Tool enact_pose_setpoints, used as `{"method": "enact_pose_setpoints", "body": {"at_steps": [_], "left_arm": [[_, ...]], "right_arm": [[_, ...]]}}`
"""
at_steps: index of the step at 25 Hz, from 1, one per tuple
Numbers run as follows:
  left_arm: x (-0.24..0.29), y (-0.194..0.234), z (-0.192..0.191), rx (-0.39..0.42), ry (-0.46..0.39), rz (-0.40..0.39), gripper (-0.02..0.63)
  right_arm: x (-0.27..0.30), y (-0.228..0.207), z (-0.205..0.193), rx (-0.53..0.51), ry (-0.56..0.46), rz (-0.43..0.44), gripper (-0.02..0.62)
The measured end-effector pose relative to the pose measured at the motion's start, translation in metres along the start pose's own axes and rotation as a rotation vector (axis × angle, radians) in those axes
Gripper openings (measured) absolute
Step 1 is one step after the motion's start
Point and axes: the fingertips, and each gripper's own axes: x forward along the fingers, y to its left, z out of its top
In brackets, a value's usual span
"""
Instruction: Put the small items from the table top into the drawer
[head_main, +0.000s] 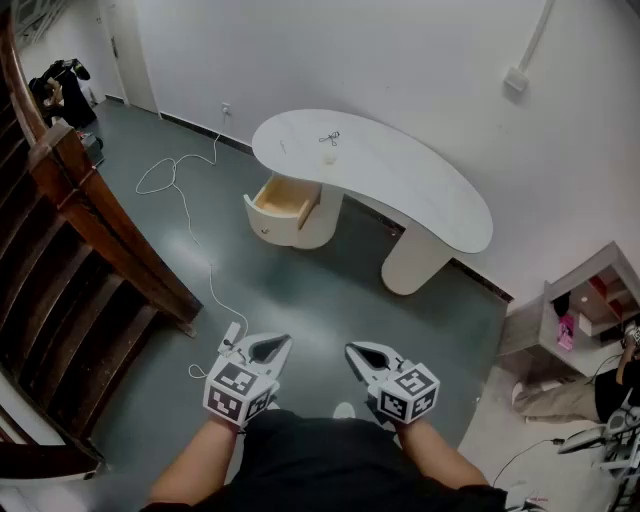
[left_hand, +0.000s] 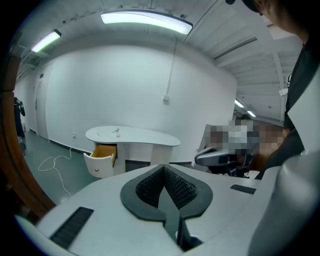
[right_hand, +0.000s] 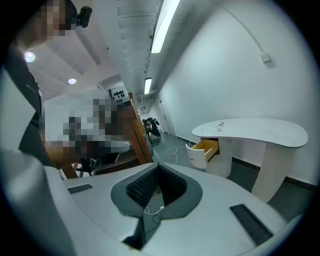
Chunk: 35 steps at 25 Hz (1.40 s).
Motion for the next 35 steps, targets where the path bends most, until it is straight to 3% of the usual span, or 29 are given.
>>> {"method": "enact_pose_setpoints", "body": {"at_steps": [13, 22, 28, 35], "left_arm": [[-0.001, 0.005, 0.001, 0.001, -0.008, -0.02, 0.015], [-0.022, 0.027, -0.011, -0.009, 0.011, -0.054, 0.015], [-0.045, 0.047, -0.028, 0.038, 0.053, -0.056, 0.015], [-0.057, 0.056, -0.051, -0.001, 0.061, -0.087, 0.015]], "right_arm": [[0.004, 0.007, 0.004, 0.01, -0.006, 0.005, -0.002], [0.032, 0.037, 0.001, 0.031, 0.002, -0.003, -0.002], [0.051, 0.063, -0.01, 0.082, -0.003, -0.038, -0.002], [0.064, 0.084, -0.029, 0.1, 0.034, -0.041, -0.002]]}}
